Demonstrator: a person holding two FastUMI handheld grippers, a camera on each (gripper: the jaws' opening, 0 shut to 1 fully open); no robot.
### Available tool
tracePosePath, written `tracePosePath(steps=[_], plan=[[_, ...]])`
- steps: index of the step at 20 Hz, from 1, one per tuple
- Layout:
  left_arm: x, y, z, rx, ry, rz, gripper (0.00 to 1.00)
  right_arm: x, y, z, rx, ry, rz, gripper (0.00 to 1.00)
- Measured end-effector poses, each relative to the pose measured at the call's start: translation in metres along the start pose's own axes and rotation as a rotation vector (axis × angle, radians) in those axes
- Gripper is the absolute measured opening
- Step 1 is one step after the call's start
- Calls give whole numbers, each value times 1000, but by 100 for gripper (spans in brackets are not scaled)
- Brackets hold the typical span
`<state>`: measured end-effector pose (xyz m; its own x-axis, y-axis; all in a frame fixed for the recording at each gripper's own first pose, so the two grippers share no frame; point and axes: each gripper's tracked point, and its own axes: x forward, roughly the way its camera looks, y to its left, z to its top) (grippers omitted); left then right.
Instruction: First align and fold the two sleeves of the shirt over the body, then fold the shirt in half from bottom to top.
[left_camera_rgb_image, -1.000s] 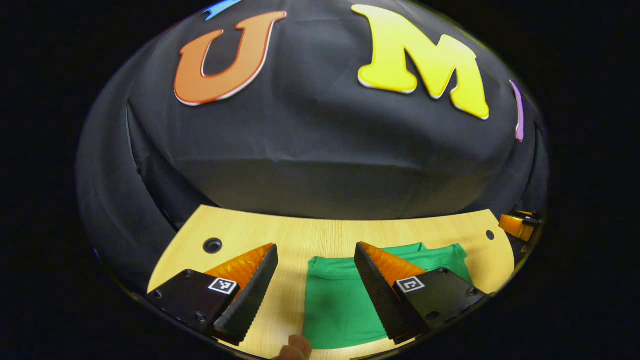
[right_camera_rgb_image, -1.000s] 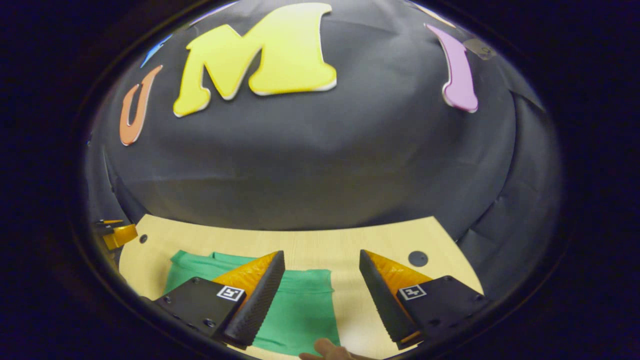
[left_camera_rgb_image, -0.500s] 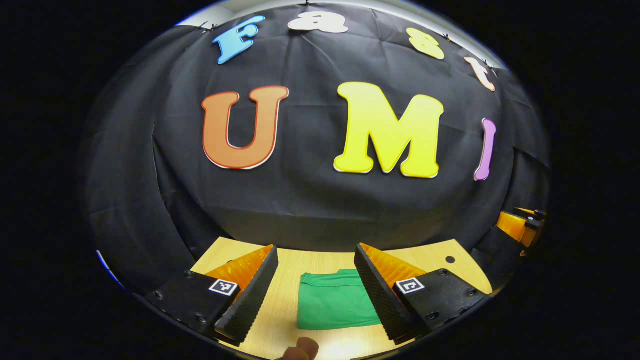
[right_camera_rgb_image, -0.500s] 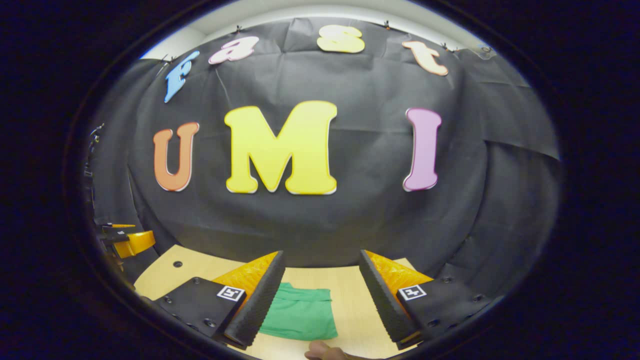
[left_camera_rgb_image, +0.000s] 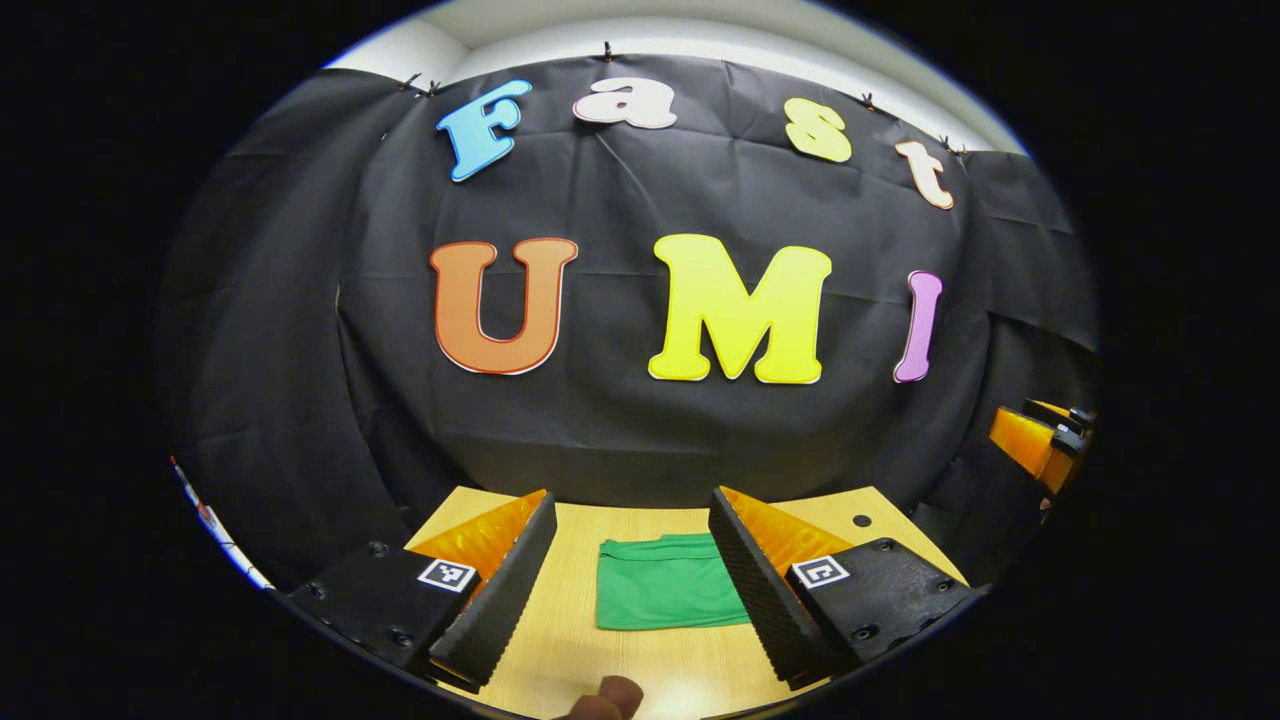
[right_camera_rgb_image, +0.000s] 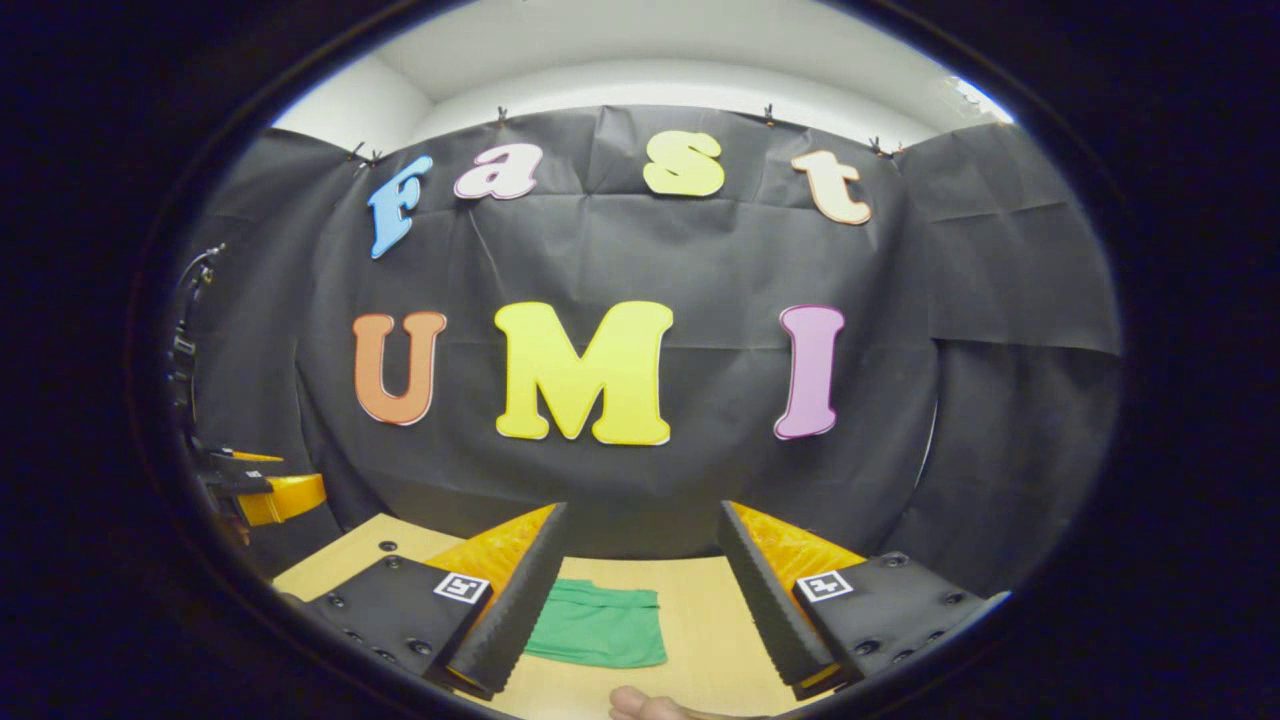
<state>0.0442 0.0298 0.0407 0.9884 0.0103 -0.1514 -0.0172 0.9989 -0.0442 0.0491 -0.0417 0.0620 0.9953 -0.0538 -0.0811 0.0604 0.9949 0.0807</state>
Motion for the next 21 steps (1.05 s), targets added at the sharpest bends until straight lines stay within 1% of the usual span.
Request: tracePosePath(steps=[1,2,4,5,7,8,9,10,14,16,17,18,20,21], plan=[[-10,1,-3,-11,-2,7,94,-8,-2,-3,24,0,-12,94],[-20,1,-4,-21,-13,11,99,-17,1,-7,49,0,-11,94],[-35,1,-5,-14,-29,18,99,-29,5,-17,68,5,18,94],[-39,-1,-8,-3,-21,13,98,-33,9,-22,75,8,44,94],[-49,-3,-7,18,-32,2,99,-39,12,-36,49,37,64,94],[-53,-2,-2,33,-52,6,99,-41,14,-41,28,50,64,94],[-58,-3,-7,48,-71,18,99,-43,16,-43,11,60,66,94],[-64,-1,-11,55,-87,18,99,-45,21,-45,-3,67,72,94],[-75,-5,-3,70,-135,3,98,-51,40,-41,-24,57,100,94],[-75,-6,-6,67,-134,-7,99,-51,48,-41,-47,53,113,94],[-75,-5,-7,65,-133,-8,94,-52,52,-41,-54,51,121,94],[-73,-5,-8,63,-130,-11,99,-53,57,-40,-58,49,129,95],[-72,-2,-11,60,-124,-13,99,-54,65,-41,-71,46,146,95],[-71,-1,-13,57,-120,-14,99,-56,70,-41,-74,48,160,94]])
